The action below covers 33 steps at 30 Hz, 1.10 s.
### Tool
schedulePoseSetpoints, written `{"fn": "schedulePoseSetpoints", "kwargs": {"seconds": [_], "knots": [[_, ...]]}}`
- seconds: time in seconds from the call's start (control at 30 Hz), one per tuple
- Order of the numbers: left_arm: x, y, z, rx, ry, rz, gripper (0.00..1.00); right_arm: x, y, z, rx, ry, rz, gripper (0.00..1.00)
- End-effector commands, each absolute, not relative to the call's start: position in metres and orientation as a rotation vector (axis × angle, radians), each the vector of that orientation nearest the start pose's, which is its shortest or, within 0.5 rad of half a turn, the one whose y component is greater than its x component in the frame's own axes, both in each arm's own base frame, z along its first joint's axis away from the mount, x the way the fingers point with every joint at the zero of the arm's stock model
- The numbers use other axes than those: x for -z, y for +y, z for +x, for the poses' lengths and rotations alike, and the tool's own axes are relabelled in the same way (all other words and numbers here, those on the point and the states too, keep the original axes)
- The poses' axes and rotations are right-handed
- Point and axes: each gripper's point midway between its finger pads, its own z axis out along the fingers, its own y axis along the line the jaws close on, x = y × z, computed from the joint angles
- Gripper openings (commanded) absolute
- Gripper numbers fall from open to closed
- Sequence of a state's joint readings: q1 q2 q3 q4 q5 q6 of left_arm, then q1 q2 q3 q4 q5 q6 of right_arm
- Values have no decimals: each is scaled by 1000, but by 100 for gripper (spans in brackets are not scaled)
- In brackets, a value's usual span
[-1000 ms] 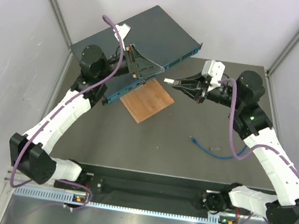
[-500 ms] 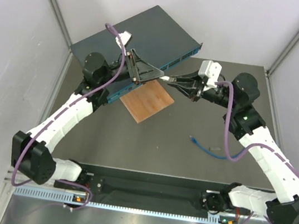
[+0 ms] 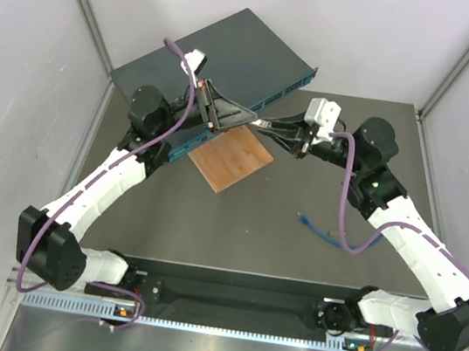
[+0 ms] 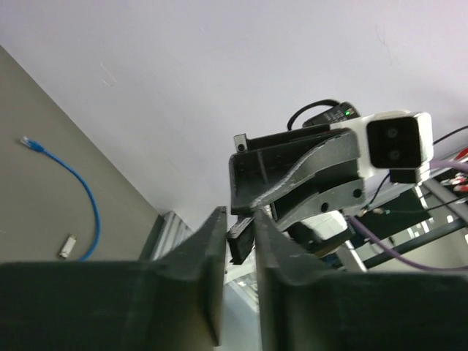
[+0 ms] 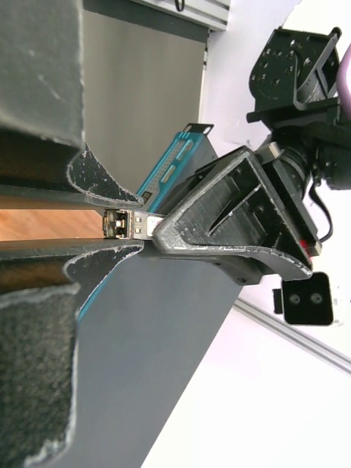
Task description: Insert the plug into the switch port
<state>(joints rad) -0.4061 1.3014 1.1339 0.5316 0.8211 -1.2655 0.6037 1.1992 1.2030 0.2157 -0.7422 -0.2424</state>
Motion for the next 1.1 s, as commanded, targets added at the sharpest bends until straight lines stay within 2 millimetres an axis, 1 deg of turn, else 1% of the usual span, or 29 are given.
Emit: {"fn": "schedulePoseSetpoints", "kwargs": {"seconds": [0.0, 0.07, 0.1, 0.13, 0.17, 0.2, 0.27, 0.3, 0.33, 0.37, 0.47, 0.57, 0.6, 0.63, 0.67, 0.7, 0.73, 0.77, 0.8, 0.87, 0.97, 1.07], "knots": [[-452, -281, 252, 1865, 1498, 285, 12, -436, 316, 249, -771, 850, -1117, 0], [-452, -281, 252, 1857, 1498, 288, 0, -431, 316, 251, -754, 858, -1131, 1], [-448, -281, 253, 1853, 1508, 283, 0, -428, 316, 251, -749, 863, -1140, 5], [-448, -280, 252, 1846, 1507, 290, 0, -426, 316, 251, -743, 871, -1151, 11], [-446, -281, 253, 1842, 1515, 286, 0, -425, 314, 252, -716, 872, -1166, 30], [-444, -281, 253, 1836, 1518, 288, 0, -412, 313, 253, -718, 928, -1195, 38], [-440, -280, 258, 1812, 1536, 273, 0, -413, 307, 256, -657, 946, -1210, 45], [-438, -280, 259, 1805, 1541, 268, 0, -400, 304, 256, -652, 1012, -1234, 45], [-433, -280, 262, 1791, 1553, 252, 0, -401, 301, 257, -628, 1021, -1240, 46], [-432, -280, 264, 1783, 1561, 239, 0, -401, 296, 262, -587, 1052, -1228, 47], [-424, -281, 272, 1764, 1598, 197, 0, -397, 288, 267, -514, 1118, -1242, 49], [-416, -281, 281, 1732, 1639, 142, 0, -397, 285, 266, -473, 1155, -1267, 49], [-416, -281, 283, 1724, 1646, 131, 0, -396, 285, 265, -467, 1165, -1274, 49], [-411, -281, 286, 1715, 1673, 108, 0, -398, 285, 264, -457, 1166, -1279, 49], [-407, -281, 290, 1704, 1702, 77, 0, -389, 287, 262, -438, 1193, -1307, 49], [-398, -282, 295, 1681, 1785, 19, 0, -386, 288, 262, -424, 1202, -1319, 49], [-389, -283, 301, 1655, 1825, 15, 0, -384, 289, 262, -414, 1211, -1325, 49], [-388, -284, 302, 1649, 1845, 15, 0, -379, 292, 262, -404, 1230, -1336, 49], [-391, -285, 303, 1642, 1852, 16, 0, -374, 293, 261, -407, 1249, -1343, 50], [-391, -284, 303, 1641, 1850, 1, 0, -370, 297, 262, -401, 1266, -1348, 50], [-394, -281, 303, 1631, 1825, -2, 0, -367, 300, 265, -377, 1280, -1350, 51], [-391, -281, 300, 1637, 1830, 8, 0, -367, 300, 271, -353, 1294, -1327, 51]]}}
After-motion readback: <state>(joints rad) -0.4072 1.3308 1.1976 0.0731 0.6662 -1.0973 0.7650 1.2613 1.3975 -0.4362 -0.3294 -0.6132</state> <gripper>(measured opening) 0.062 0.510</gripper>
